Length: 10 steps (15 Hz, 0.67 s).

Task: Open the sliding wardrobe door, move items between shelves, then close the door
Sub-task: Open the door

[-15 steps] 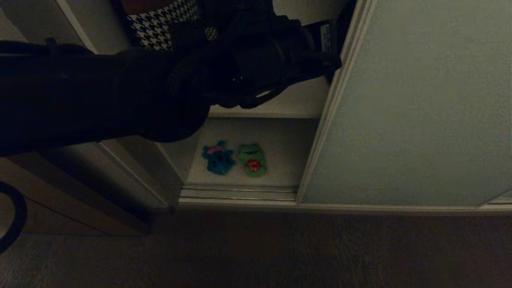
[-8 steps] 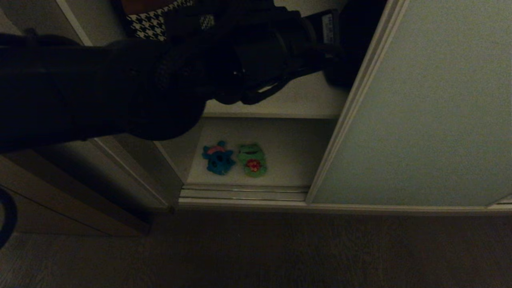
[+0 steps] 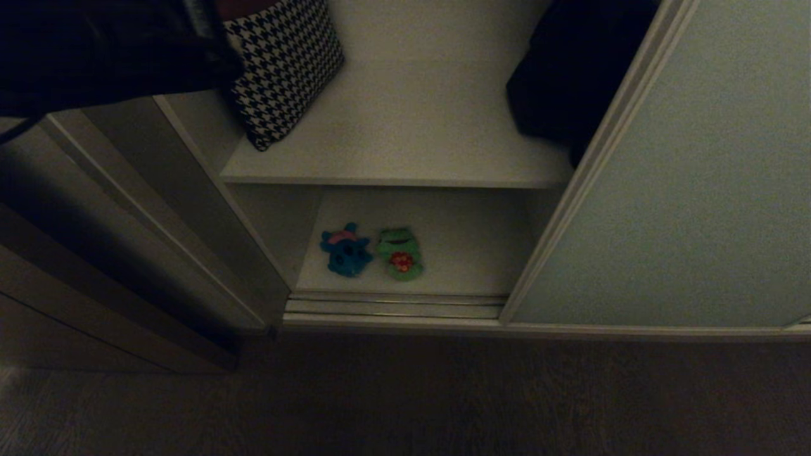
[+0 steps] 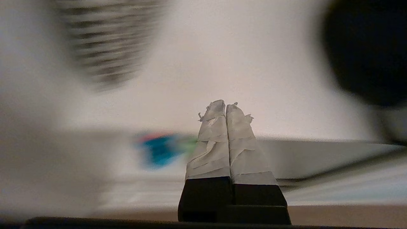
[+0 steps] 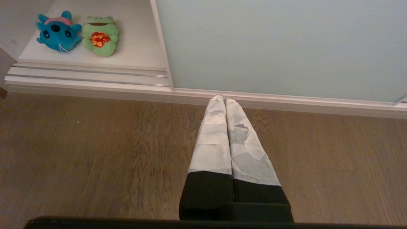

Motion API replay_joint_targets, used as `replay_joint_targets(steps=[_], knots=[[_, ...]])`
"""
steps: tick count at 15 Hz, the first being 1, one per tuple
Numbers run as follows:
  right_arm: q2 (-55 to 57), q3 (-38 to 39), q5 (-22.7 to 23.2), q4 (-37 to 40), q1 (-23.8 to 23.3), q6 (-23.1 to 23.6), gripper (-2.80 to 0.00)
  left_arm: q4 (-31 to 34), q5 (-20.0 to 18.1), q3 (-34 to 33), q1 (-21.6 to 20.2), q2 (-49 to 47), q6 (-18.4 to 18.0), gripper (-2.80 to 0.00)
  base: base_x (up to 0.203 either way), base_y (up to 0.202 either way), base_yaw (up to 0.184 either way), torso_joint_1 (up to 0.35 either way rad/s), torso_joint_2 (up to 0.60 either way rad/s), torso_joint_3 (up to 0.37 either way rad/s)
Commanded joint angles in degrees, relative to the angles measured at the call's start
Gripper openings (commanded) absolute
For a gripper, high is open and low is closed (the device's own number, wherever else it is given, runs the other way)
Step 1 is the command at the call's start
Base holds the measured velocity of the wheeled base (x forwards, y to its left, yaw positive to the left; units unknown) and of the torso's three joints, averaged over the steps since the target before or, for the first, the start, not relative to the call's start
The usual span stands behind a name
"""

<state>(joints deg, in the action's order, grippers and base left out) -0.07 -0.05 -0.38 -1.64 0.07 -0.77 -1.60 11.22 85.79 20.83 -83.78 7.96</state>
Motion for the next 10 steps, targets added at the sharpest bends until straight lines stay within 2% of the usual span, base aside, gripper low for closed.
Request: replay_joint_targets(steps=[1,4,7,9,10], knots=[[-0.1,0.0,0.0,0.0,0.0,0.0,-2.80,1.9,-1.8,-8.5,-8.3,14.0,0.0,-2.80,0.000,0.000,0.000,0.000,0.00,0.000],[-0.1,0.0,0.0,0.0,0.0,0.0,-2.80,5.7,-7.4,-27.5,-15.8,34.1,-0.4,-2.80,0.000,0.000,0.000,0.000,0.00,0.000],[-0.1,0.0,0.0,0.0,0.0,0.0,-2.80,8.0,-11.8,-52.0,-21.1,54.0,-2.0,-2.80,0.000,0.000,0.000,0.000,0.00,0.000],[0.0,0.0,0.0,0.0,0.0,0.0,-2.80,8.5,-13.5,-66.4,-22.6,65.3,-6.2,-2.80,0.000,0.000,0.000,0.000,0.00,0.000],[-0.1,0.0,0.0,0.0,0.0,0.0,-2.80,8.6,-14.0,-71.1,-22.6,69.5,-8.4,-2.80,0.000,0.000,0.000,0.000,0.00,0.000]])
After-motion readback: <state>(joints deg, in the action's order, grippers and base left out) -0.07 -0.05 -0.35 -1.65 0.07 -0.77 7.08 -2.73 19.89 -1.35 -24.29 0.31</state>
